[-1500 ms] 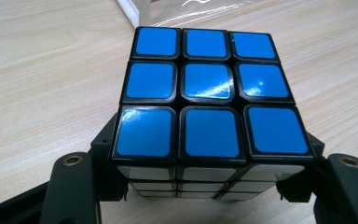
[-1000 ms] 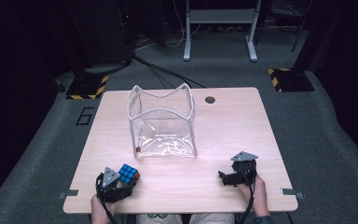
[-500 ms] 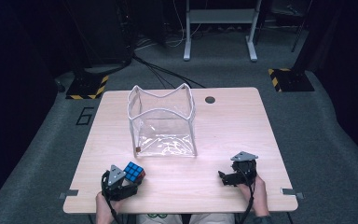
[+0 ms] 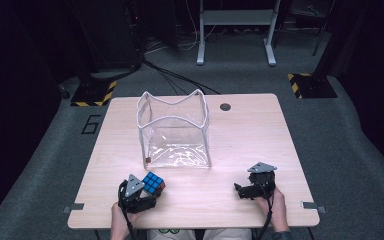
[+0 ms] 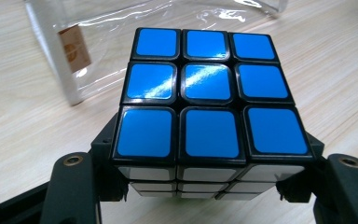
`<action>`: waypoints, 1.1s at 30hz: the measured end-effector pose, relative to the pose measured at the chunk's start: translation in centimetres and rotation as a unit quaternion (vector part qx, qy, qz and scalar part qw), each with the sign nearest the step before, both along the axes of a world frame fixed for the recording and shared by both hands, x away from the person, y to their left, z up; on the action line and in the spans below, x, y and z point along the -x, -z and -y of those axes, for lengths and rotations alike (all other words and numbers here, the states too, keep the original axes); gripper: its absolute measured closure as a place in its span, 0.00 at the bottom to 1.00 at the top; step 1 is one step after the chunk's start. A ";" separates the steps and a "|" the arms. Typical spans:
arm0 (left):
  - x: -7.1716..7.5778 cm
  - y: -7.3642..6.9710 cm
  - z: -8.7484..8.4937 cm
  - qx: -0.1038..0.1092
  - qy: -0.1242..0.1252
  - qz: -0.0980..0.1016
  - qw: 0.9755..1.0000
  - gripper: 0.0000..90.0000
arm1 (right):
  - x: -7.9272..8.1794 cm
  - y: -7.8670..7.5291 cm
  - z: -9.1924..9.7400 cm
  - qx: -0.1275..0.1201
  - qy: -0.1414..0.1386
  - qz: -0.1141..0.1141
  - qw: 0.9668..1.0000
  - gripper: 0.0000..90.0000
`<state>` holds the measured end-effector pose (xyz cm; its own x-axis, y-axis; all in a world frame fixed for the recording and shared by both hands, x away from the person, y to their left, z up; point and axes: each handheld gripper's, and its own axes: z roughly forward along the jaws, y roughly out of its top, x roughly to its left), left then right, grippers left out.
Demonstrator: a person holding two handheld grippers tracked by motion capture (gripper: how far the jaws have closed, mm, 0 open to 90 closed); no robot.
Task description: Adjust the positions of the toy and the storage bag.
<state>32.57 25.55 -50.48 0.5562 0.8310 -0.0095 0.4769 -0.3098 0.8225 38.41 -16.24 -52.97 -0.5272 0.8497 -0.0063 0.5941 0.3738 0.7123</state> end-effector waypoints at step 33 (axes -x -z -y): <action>-1.3 0.5 8.1 0.002 0.097 -0.007 0.995 0.38 | 0.0 0.0 0.0 0.000 0.000 0.000 1.000 0.00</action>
